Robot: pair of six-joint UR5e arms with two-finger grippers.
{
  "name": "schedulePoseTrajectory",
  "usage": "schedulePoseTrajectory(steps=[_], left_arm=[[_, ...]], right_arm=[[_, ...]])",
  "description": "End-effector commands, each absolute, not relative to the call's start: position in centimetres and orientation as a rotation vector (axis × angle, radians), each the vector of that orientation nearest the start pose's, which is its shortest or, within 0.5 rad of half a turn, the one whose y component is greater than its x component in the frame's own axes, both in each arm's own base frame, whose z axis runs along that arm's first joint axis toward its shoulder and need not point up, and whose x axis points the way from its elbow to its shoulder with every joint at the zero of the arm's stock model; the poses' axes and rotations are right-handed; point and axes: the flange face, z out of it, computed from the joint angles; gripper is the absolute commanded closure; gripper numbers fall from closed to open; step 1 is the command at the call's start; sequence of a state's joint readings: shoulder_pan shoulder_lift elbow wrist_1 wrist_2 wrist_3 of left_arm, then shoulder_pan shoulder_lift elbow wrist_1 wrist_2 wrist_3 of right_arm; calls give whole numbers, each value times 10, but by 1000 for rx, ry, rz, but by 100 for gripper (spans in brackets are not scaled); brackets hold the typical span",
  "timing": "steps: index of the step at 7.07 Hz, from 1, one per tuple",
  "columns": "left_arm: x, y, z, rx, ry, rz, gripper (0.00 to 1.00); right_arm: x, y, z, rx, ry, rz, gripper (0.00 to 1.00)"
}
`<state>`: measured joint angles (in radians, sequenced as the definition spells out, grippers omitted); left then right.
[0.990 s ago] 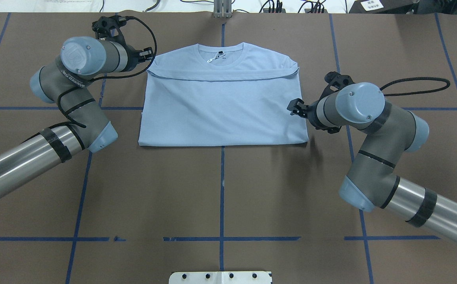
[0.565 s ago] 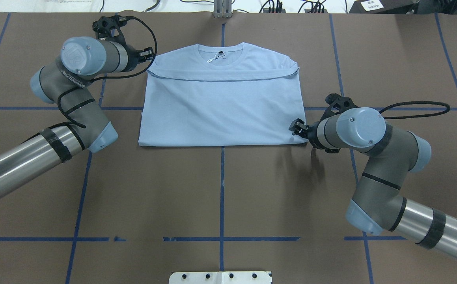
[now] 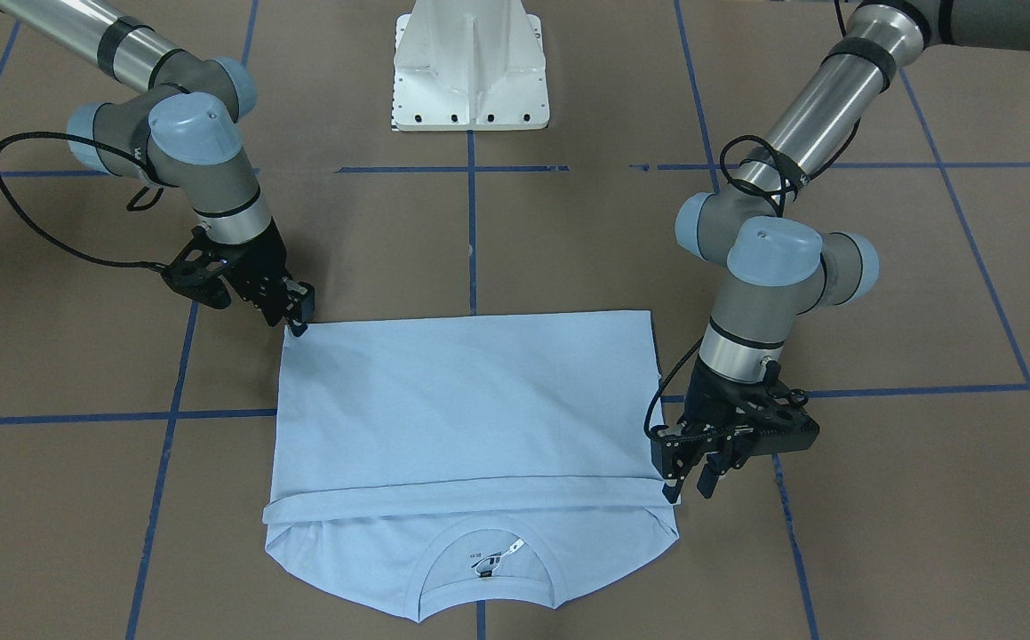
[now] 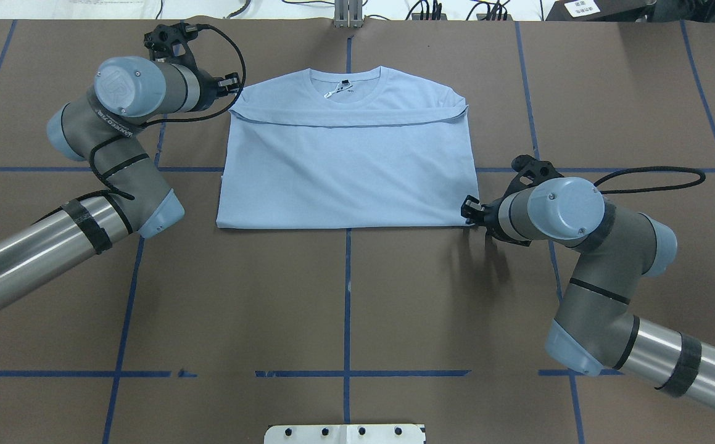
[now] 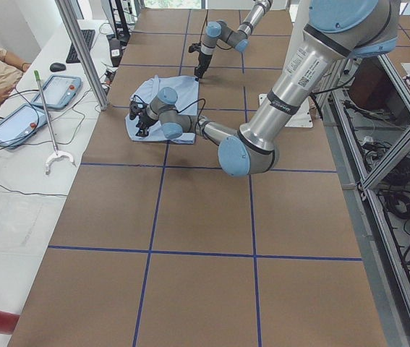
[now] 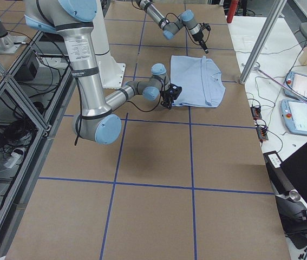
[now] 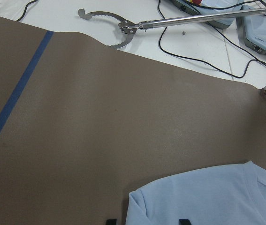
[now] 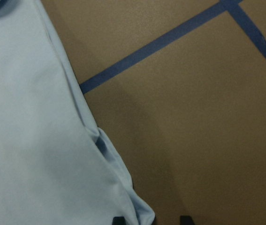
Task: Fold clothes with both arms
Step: 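Lower the right gripper to the folded shirt's side edge and grasp it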
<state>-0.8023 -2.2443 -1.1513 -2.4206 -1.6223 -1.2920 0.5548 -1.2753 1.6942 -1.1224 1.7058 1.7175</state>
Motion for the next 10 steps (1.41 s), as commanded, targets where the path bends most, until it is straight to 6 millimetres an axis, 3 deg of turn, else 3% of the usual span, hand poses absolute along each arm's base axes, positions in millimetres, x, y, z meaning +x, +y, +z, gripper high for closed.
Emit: schedulePoseTrajectory(steps=[1, 7, 8, 9, 10], left_arm=[[449, -649, 352, 533, 978, -442, 47], [450, -647, 354, 532, 979, -441, 47], [450, -647, 354, 532, 979, -441, 47], [451, -646, 355, 531, 977, -441, 47], [451, -646, 354, 533, 978, -443, 46]], right_arm=[[-465, -424, 386, 46, -911, 589, 100], [-463, -427, 383, 42, -917, 598, 100], [-460, -430, 383, 47, -917, 606, 96], [-457, -432, 385, 49, -912, 613, 71], [-458, -433, 387, 52, -905, 617, 70]])
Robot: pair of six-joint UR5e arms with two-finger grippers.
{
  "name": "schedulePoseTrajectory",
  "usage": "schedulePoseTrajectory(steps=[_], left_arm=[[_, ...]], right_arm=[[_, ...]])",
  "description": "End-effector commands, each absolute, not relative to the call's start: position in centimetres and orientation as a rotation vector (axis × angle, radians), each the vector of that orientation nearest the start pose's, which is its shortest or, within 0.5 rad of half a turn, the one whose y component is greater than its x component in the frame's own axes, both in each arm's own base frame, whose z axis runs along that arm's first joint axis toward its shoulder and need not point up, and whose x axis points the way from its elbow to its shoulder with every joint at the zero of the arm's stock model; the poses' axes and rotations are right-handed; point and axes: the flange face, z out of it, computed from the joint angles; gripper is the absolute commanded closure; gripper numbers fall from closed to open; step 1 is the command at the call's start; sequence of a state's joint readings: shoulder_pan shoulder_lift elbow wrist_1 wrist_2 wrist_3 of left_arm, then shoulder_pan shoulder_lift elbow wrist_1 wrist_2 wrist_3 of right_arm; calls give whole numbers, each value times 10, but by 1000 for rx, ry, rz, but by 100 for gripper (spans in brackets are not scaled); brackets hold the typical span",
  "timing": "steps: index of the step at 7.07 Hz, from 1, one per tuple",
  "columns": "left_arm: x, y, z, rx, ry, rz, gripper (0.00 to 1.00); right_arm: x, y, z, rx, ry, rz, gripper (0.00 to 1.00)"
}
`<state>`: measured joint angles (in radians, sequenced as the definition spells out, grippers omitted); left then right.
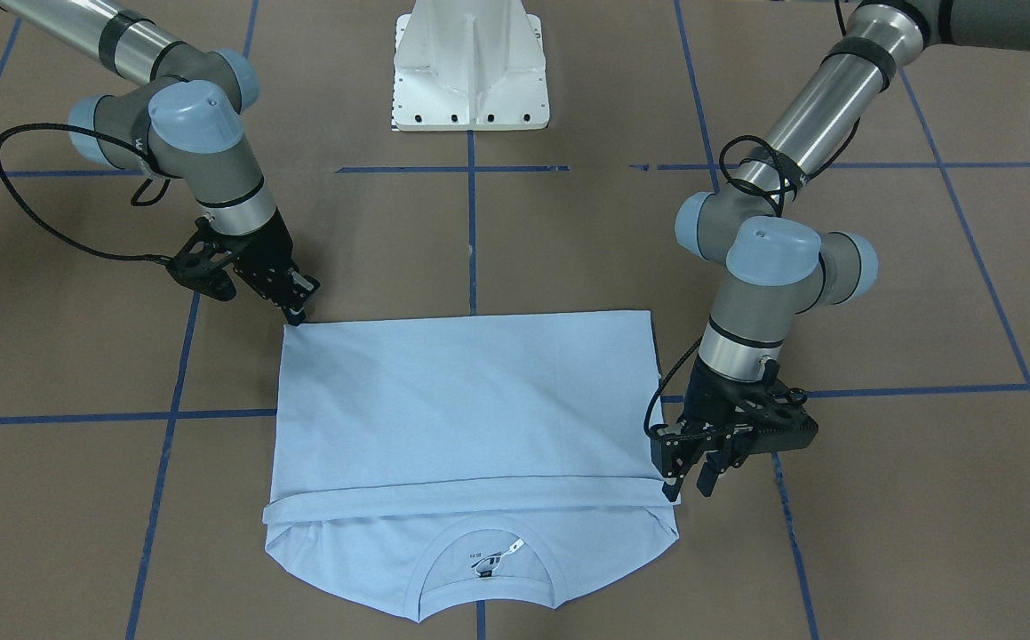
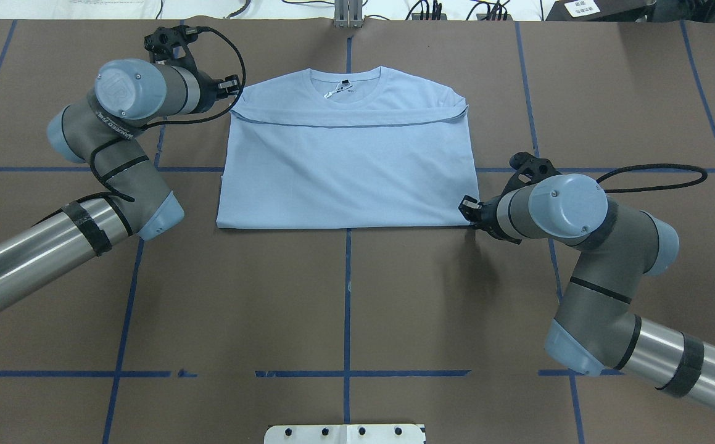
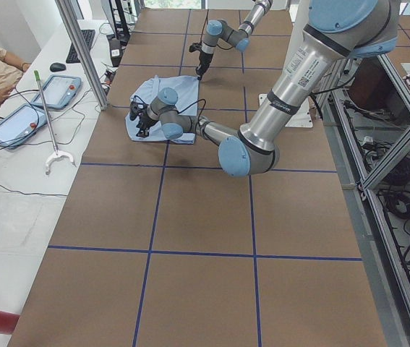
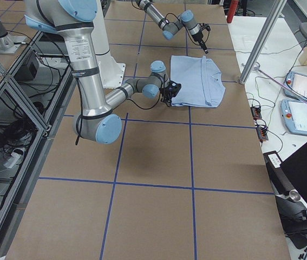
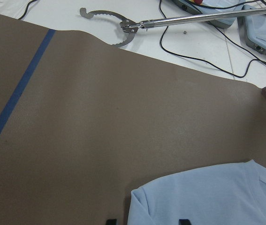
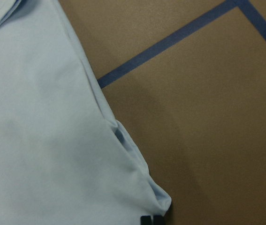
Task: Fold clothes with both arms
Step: 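Lower the right gripper to the folded shirt's side edge and grasp it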
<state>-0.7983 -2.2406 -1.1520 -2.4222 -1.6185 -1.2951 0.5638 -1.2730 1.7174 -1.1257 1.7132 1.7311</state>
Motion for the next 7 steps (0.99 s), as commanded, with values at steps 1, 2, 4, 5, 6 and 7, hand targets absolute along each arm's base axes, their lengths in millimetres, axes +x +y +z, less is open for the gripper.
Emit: schedulePoseTrajectory(steps=[1, 2, 4, 5, 6, 7], left_arm=[[452, -646, 354, 532, 977, -443, 46], [453, -645, 355, 531, 976, -442, 46], [453, -645, 355, 531, 976, -442, 46], [453, -645, 355, 531, 976, -442, 46], [453, -645, 355, 532, 975, -442, 46], [452, -645, 355, 532, 975, -442, 46]], right_arm=[[-458, -433, 390, 51, -899, 616, 65], [-458, -433, 392, 52, -895, 618, 62], [-459, -433, 391, 50, -892, 620, 78], [-458, -434, 392, 52, -892, 620, 100], [-455, -437, 391, 55, -893, 620, 100], [-454, -437, 390, 55, -896, 621, 100]])
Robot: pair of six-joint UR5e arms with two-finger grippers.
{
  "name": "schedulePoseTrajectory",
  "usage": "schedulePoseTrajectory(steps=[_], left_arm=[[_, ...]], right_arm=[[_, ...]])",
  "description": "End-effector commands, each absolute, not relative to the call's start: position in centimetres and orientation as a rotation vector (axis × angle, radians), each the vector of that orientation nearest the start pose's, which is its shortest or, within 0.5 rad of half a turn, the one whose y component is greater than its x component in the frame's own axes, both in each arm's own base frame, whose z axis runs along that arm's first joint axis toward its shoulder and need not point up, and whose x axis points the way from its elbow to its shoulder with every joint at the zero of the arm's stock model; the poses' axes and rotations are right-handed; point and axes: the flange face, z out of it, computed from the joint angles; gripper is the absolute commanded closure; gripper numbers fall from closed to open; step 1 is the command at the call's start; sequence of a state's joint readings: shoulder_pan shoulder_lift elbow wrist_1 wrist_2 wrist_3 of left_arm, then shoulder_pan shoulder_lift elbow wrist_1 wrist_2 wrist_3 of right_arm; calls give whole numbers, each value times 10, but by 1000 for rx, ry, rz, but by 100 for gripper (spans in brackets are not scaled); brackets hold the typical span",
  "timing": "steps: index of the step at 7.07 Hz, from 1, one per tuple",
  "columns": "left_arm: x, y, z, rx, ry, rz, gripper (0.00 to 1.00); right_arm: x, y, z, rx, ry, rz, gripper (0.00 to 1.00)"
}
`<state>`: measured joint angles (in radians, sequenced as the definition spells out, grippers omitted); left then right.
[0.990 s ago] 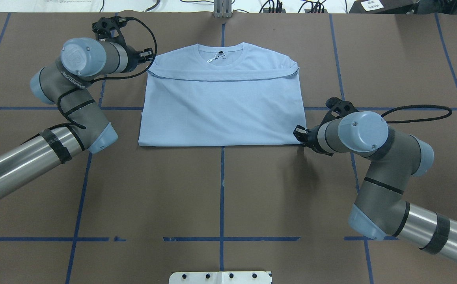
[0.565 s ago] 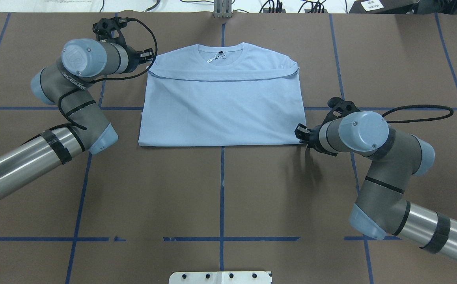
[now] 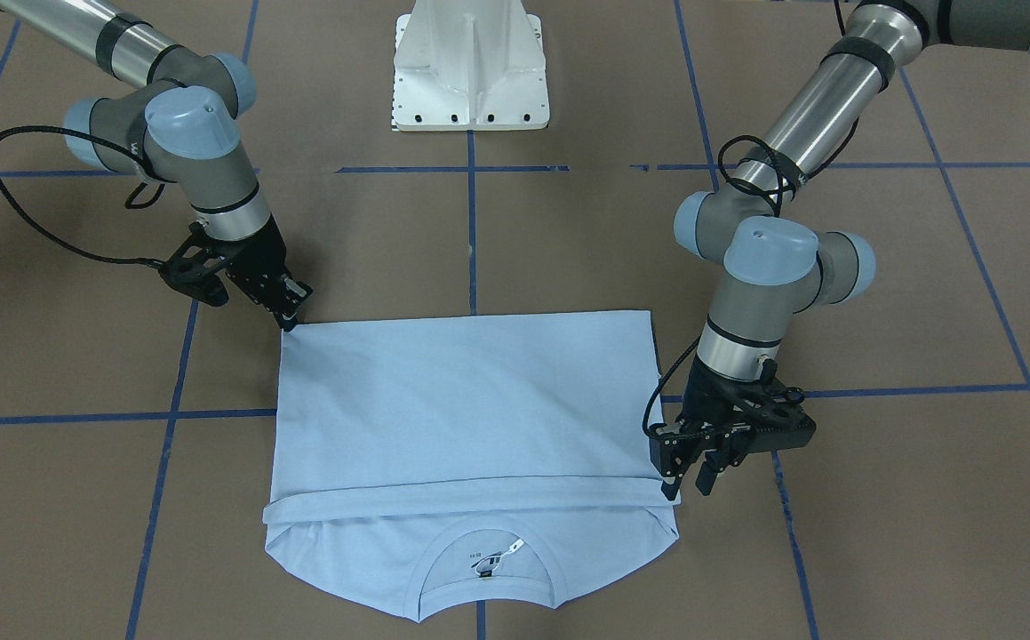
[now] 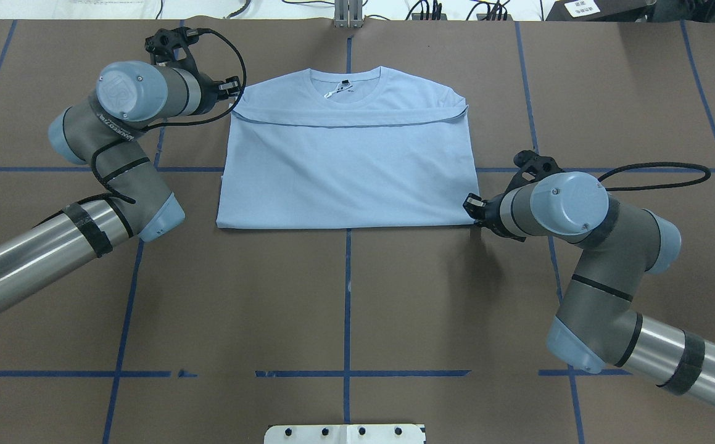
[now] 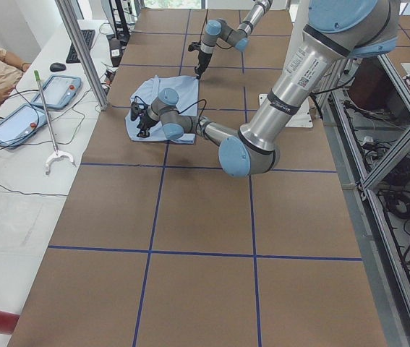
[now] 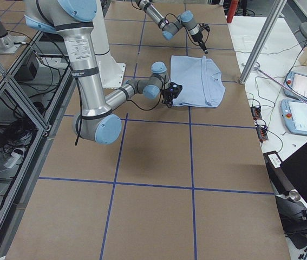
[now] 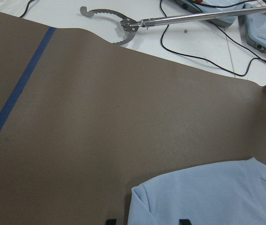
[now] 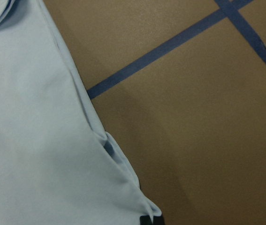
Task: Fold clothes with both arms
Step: 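Lower the right gripper to the folded shirt's side edge and grasp it, then drag the shirt edge toward the robot with right gripper while left lowers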
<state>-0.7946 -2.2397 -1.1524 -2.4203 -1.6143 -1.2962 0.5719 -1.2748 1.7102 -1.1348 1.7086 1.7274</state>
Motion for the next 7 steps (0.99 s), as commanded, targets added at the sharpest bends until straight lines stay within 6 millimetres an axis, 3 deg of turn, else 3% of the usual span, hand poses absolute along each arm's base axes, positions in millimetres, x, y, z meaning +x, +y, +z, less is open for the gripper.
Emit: schedulePoseTrajectory(steps=[1, 2, 4, 5, 6, 7], left_arm=[[454, -643, 356, 508, 986, -476, 46], [456, -642, 356, 505, 988, -478, 46], [455, -640, 348, 509, 1006, -474, 46], [454, -637, 338, 517, 1027, -468, 46], [455, -625, 318, 526, 1066, -451, 45], [454, -610, 294, 533, 1113, -434, 42]], right_arm=[[-452, -436, 384, 53, -908, 617, 100], [-442, -428, 379, 51, -924, 612, 100], [-392, -377, 379, -70, -971, 540, 100], [-372, -339, 372, -169, -993, 469, 100], [-353, -291, 378, -275, -977, 386, 100], [-349, -250, 373, -356, -970, 304, 100]])
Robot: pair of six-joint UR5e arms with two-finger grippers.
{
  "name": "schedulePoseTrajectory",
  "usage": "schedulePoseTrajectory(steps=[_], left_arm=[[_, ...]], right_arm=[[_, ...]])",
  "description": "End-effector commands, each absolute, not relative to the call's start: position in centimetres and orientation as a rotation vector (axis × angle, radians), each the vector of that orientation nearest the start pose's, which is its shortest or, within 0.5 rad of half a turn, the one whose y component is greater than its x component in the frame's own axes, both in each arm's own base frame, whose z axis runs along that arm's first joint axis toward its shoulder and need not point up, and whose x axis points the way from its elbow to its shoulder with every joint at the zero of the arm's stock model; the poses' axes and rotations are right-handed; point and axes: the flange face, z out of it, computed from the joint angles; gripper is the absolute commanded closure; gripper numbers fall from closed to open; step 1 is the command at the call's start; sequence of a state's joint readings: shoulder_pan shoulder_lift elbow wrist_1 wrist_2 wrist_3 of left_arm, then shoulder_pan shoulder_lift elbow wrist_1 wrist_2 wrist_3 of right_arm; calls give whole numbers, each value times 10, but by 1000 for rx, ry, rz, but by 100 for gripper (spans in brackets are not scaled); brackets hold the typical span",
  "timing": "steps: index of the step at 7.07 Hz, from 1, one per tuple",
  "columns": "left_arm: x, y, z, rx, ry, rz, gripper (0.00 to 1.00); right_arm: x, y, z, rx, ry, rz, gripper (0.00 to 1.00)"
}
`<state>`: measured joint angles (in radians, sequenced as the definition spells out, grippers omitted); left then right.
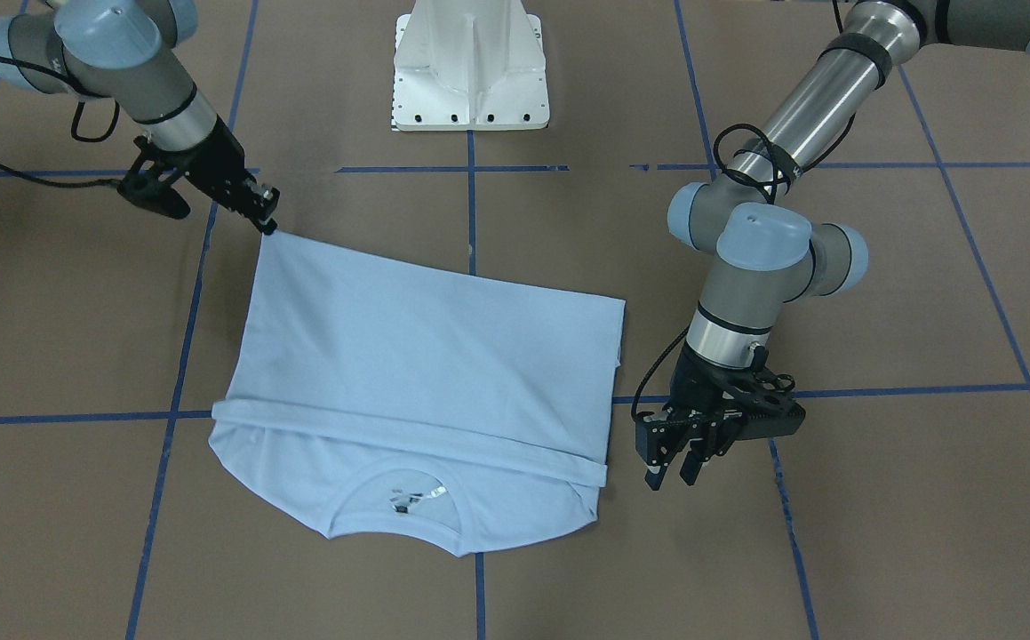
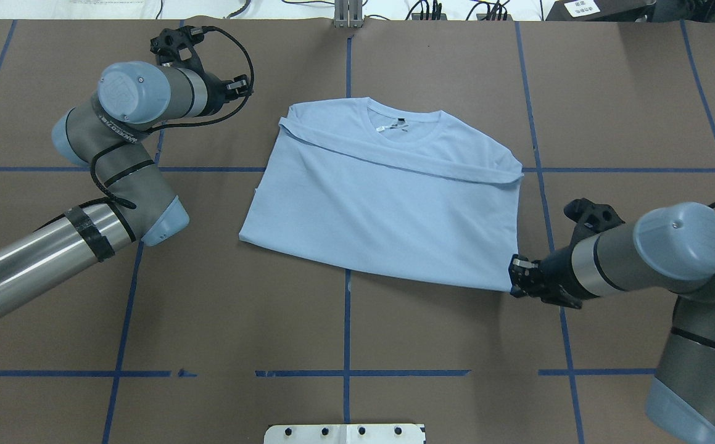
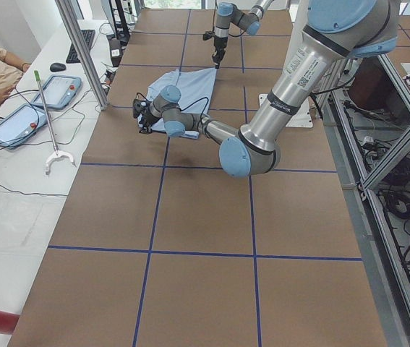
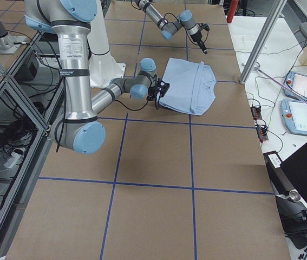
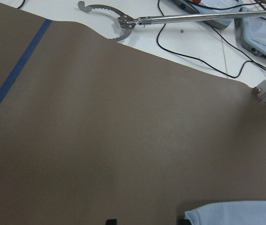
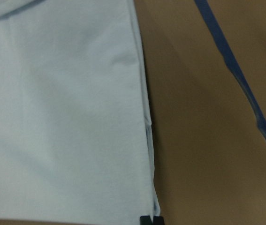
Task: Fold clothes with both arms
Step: 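Drag the shirt edge toward the robot with right gripper while left lowers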
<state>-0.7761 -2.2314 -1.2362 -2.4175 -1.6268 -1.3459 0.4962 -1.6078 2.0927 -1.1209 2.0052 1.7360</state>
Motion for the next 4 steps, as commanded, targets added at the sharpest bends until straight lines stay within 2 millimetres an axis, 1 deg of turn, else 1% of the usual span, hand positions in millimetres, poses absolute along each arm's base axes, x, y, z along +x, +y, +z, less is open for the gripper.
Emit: schedulePoseTrajectory(steps=[1, 2, 3, 4], left_arm=[[455, -596, 279, 443, 1186, -414, 40], [445, -578, 263, 390, 1255, -399, 38], [432, -559, 249, 344, 1314, -419, 38], [422, -544, 260, 300, 1327, -444, 38]], right_arm=[[-358, -221, 367, -451, -964, 221, 100], [-373, -194, 362, -486, -955, 156, 100], [-377, -187, 361, -491, -952, 140, 4], [-378, -189, 361, -473, -955, 155, 0]])
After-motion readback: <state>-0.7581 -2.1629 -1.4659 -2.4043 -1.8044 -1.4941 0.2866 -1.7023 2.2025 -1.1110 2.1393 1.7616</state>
